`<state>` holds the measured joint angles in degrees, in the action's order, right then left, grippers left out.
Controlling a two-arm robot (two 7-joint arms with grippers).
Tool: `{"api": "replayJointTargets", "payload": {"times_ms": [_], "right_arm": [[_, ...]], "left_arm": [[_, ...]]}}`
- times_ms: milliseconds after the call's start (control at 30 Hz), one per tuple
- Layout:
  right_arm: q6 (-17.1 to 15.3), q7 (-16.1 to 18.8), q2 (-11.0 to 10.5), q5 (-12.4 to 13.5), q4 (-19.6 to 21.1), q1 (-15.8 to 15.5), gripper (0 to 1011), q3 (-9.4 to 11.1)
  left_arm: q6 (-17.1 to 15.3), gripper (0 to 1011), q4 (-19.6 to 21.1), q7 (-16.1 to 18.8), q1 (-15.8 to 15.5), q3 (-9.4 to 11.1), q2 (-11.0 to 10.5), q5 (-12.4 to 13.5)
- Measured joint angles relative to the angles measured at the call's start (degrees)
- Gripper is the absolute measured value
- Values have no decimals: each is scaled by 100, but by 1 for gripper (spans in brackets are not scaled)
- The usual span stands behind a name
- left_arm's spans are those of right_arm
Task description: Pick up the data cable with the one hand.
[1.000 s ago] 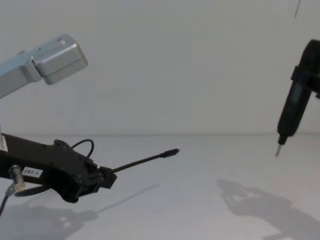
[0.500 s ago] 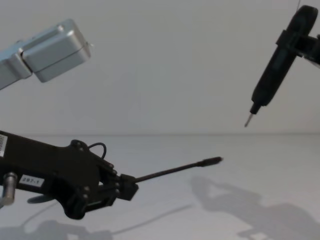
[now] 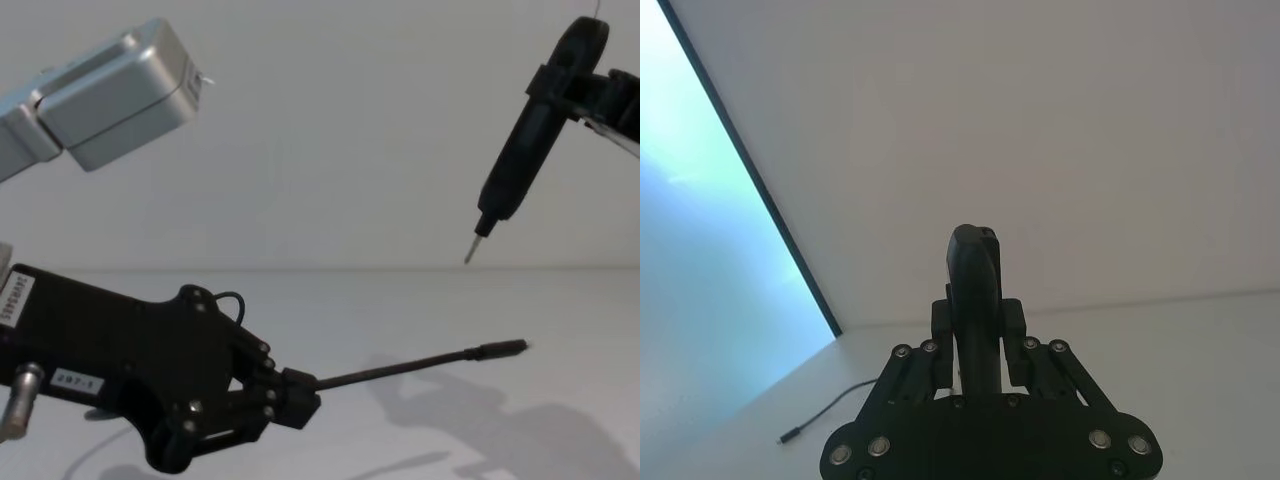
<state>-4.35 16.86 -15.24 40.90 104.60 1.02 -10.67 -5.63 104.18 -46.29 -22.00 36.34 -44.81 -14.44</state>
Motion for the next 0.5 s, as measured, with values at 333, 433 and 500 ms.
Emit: {"api": "replayJointTargets", "payload": {"times_ms": [333,433,500], "right_arm": [[-416,-363,-341,-168,450,-245,284,26],[-562,-424,-487,-174,628,-353,284,83],[-667,-452,-594,-171,758,-428,284,127]], "left_arm": [[120,42,49,-84,-23,71,-21,40],[141,42,60,-98,-28,85,-26,45],[149,42,63,-101,-31,90,-31,47]]}}
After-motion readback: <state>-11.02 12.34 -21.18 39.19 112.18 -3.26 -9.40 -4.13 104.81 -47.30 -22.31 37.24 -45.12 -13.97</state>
